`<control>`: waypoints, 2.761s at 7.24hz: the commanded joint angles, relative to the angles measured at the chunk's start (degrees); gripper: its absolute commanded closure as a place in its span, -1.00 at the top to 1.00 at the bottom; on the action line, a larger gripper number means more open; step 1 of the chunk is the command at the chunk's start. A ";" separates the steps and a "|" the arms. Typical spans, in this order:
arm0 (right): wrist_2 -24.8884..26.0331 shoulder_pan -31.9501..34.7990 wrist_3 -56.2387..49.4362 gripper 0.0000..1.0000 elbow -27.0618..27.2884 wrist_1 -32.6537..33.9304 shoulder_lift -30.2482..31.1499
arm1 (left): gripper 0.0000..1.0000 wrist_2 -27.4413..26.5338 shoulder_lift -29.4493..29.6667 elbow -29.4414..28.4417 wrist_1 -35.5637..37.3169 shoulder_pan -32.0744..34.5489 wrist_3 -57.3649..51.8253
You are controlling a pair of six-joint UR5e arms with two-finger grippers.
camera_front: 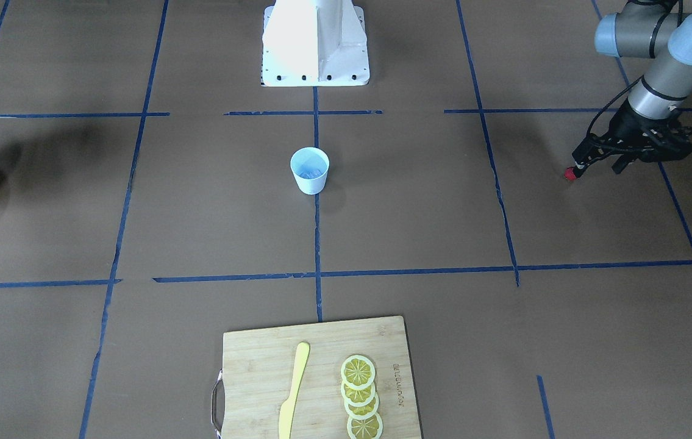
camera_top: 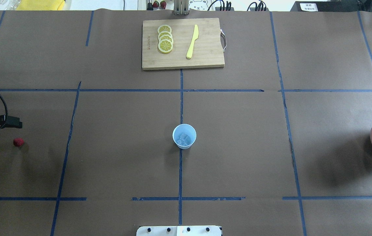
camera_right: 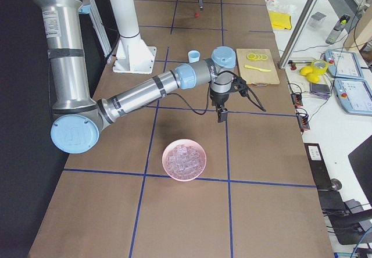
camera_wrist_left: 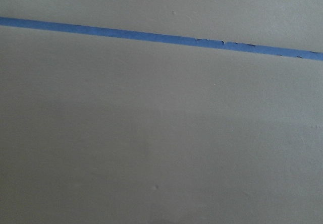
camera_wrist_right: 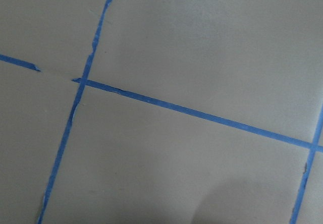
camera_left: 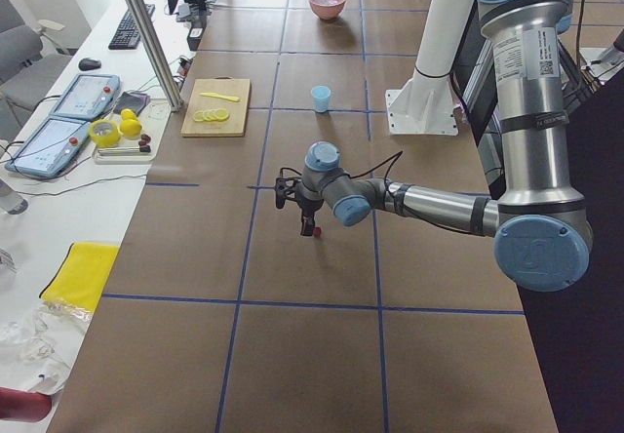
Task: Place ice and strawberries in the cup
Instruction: 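Lower the left gripper onto the red strawberry and grasp it, then lift the strawberry with the left gripper and carry it over the cup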
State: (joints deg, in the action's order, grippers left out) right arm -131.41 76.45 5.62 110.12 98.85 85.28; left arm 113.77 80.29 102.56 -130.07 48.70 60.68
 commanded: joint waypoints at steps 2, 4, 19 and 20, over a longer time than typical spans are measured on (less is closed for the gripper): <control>-2.01 3.44 -3.07 0.99 -3.16 0.02 0.67 | 0.95 -1.71 0.22 -2.19 -0.45 -2.64 0.41; -2.01 3.61 -3.07 0.99 -3.42 -0.06 0.76 | 0.94 -1.36 -0.22 -2.72 -0.36 -2.91 0.41; -1.92 3.70 -3.42 0.99 -3.42 -0.06 0.85 | -0.97 3.74 0.56 10.34 13.19 -1.77 0.58; -1.92 3.70 -3.51 0.99 -3.42 -0.06 0.85 | -0.97 3.65 4.75 13.16 20.05 -1.59 0.76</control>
State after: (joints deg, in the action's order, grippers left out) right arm -133.33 80.15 2.18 106.71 98.78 86.10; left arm 117.12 81.46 111.93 -118.00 46.63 61.31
